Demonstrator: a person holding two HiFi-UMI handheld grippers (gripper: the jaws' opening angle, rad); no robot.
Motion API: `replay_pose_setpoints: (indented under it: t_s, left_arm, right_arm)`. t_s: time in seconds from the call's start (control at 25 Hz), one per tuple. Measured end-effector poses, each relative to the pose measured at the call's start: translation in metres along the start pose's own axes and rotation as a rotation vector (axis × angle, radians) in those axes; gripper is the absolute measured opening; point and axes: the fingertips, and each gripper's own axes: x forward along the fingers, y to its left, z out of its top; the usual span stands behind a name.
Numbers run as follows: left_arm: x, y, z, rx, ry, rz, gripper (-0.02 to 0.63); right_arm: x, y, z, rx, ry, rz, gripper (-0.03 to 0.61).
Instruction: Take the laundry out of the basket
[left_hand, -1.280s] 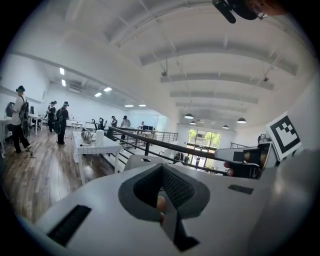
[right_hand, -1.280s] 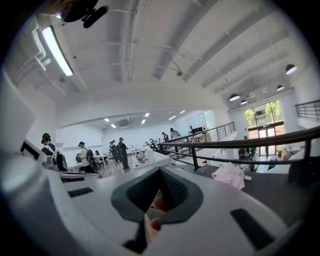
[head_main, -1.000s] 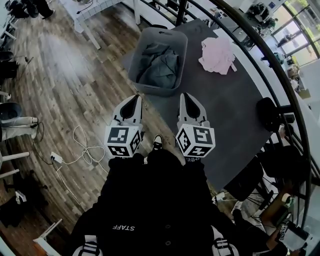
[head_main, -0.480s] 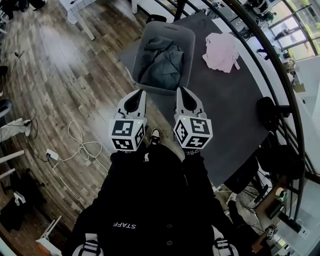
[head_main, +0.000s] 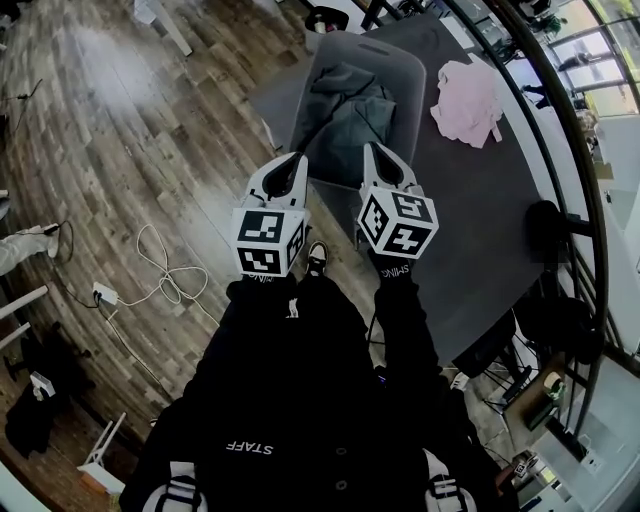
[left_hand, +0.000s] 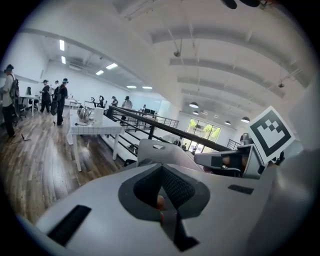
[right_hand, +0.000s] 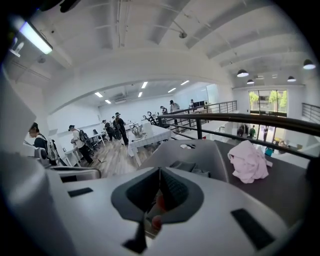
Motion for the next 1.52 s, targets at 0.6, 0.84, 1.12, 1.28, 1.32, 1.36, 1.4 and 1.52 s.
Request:
replay_pose_setpoints:
  t_s: [0.6, 0.84, 1.12, 1.28, 1.32, 1.36, 1.4, 1.52]
  left_arm:
    - [0.087, 0.053, 0.004, -0.038, 0.091, 0.025, 0.000]
    - [0.103, 0.063, 0.002, -0.034, 0.118, 0.038, 0.000]
    - [0.115, 0.066, -0.003, -0.041, 0.144, 0.048, 0.000]
    - [0.123, 0.063, -0.004, -0.043, 0.167, 0.042, 0.000]
    - [0.126, 0.061, -0.005, -0.043, 0.176, 0.040, 0.000]
    - [0.127, 0.059, -0.005, -0.044, 0.184, 0.040, 0.000]
    - [0.129, 0.059, -0.005, -0.045, 0.192, 0.041, 0.000]
    - [0.135, 0.056, -0.003, -0.048, 0.219, 0.045, 0.000]
  right_arm:
    - [0.126, -0.037, -0.028, 0.072, 0.224, 0.017, 0.195]
    - [0.155, -0.050, -0.056, 0.132, 0.321, 0.012, 0.304]
    - [0.178, -0.067, -0.073, 0.143, 0.381, -0.042, 0.354]
    - [0.192, -0.079, -0.091, 0.160, 0.422, -0.068, 0.399]
    - [0.195, -0.082, -0.096, 0.166, 0.432, -0.073, 0.417]
    - [0.199, -0.085, -0.101, 0.171, 0.447, -0.077, 0.437]
    - [0.202, -0.088, -0.106, 0.176, 0.462, -0.077, 0.456]
    - [0.218, -0.094, -0.120, 0.197, 0.502, -0.074, 0.517]
